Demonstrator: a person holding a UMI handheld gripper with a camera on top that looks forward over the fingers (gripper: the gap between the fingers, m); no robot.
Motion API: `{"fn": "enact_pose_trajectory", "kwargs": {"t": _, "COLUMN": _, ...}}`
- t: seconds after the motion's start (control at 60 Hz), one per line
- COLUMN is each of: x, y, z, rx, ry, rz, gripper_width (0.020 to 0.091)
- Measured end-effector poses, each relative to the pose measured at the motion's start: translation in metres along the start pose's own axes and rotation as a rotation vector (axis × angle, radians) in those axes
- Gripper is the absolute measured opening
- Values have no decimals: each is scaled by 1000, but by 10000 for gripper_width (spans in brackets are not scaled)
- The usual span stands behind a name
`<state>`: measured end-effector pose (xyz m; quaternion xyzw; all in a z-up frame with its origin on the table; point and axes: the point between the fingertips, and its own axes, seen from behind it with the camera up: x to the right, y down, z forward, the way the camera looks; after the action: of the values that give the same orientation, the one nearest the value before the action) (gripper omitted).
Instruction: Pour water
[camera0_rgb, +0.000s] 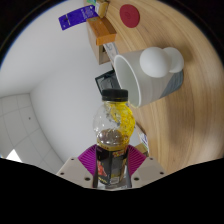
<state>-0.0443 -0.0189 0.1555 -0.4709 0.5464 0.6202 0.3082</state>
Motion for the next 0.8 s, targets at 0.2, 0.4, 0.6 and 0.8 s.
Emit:
{"fn": "enact_pose_trajectory", "kwargs": {"t": 0.2, "x": -5, "y": -3, "z": -3, "rx": -18, "ry": 12, "rz": 5, "gripper_width": 375}}
{"fn": "enact_pose_trajectory", "kwargs": {"t": 0.4, "x": -45, "y": -4, "z": -16, "rx": -46, "ry": 77, "rz": -380, "gripper_width": 375}}
{"fn": "enact_pose_trajectory", "kwargs": {"t": 0.6, "x": -135, "y": -47, "z": -36, "rx": 49, "ry": 87, "rz": -1041, "gripper_width": 377}}
{"fn": "enact_pose_trajectory", "kwargs": {"t": 0.8, "x": -163, "y": -138, "z": -53, "rx": 168, "ry": 190, "rz": -1580, "gripper_width": 377}}
